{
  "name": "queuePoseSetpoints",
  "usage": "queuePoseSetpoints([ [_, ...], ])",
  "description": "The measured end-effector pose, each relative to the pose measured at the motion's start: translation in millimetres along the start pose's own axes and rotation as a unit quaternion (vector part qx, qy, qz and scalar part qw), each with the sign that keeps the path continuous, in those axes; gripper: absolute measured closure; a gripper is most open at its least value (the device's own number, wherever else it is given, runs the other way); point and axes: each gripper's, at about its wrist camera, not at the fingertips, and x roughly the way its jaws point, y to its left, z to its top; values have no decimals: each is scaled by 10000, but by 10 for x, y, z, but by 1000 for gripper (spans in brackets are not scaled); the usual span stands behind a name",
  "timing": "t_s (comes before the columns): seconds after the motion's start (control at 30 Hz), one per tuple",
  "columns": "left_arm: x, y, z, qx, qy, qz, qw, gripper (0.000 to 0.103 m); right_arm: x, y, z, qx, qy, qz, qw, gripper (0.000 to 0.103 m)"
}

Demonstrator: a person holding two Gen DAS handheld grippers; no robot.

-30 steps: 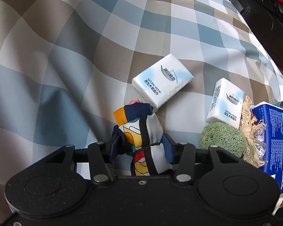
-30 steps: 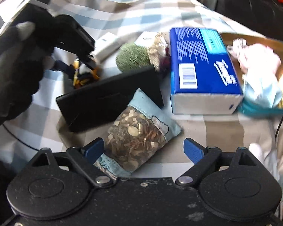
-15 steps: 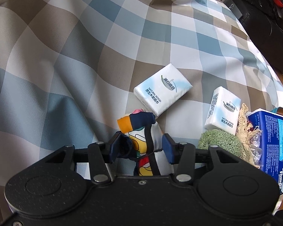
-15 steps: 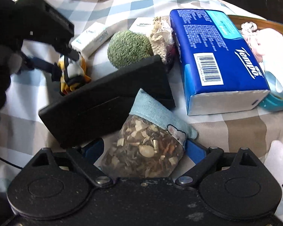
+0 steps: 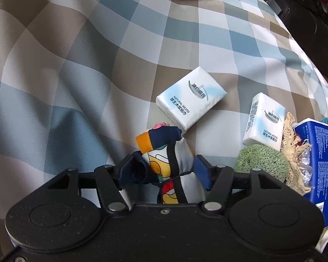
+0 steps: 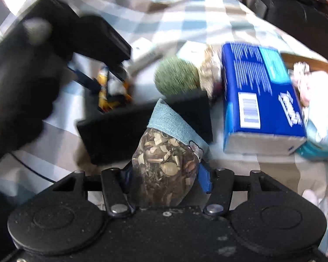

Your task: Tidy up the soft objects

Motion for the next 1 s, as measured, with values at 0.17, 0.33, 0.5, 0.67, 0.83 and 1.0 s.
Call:
queuePoseSetpoints([
  [0.17,98,-47,-35,120,128,77,9998,40,-430,-94,151,11,-550,296,9980,47],
  [0.33,143,-80,-70,217,192,132,9995,46,-949,-386,339,172,-1254,206,9917,47],
  [0.5,115,-86,-102,242,101,155,9995,53,-1419,-894,500,580,-1870,-213,9804,47],
  [0.67,65,-103,-147,300,-100,212,9993,57,-1682,-1442,598,920,-2230,-872,9665,47],
  [0.83,8,-78,-176,291,-399,318,9983,58,-1730,-2015,706,1136,-2316,-1377,9563,47],
  [1.0,-90,-50,-216,305,-713,440,9960,59,-1642,-2531,776,1295,-2238,-1604,9526,47],
])
